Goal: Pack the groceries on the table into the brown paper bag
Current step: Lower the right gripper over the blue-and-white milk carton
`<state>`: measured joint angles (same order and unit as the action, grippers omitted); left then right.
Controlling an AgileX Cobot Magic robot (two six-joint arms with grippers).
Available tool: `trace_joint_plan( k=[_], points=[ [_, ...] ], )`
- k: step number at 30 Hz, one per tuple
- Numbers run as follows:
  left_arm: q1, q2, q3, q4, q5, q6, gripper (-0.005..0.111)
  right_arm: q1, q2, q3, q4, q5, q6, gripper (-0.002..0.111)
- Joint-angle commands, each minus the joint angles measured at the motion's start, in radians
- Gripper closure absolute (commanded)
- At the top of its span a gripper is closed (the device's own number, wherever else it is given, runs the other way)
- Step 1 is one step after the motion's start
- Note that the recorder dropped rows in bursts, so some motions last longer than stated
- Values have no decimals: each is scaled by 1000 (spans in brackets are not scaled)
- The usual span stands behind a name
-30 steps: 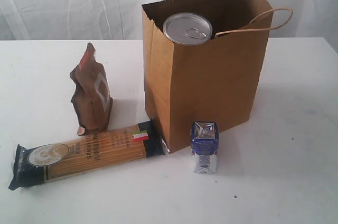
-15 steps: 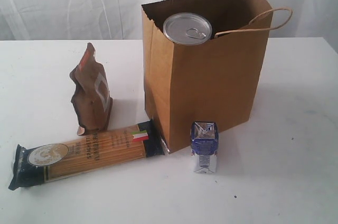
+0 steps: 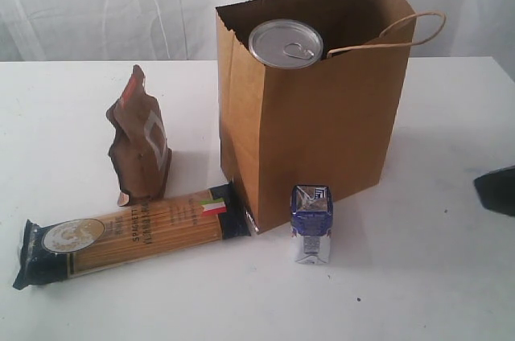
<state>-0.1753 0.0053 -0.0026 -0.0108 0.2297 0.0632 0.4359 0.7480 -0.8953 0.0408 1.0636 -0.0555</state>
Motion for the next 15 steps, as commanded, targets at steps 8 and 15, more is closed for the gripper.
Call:
trace_joint_plan(
  k=[8, 15],
  points=[
    [4, -5, 3, -2, 3, -2, 107, -6, 248, 152, 231, -326, -27, 29],
    [4, -5, 3, -2, 3, -2, 107, 46, 415, 146, 230, -394, -27, 23]
  ],
)
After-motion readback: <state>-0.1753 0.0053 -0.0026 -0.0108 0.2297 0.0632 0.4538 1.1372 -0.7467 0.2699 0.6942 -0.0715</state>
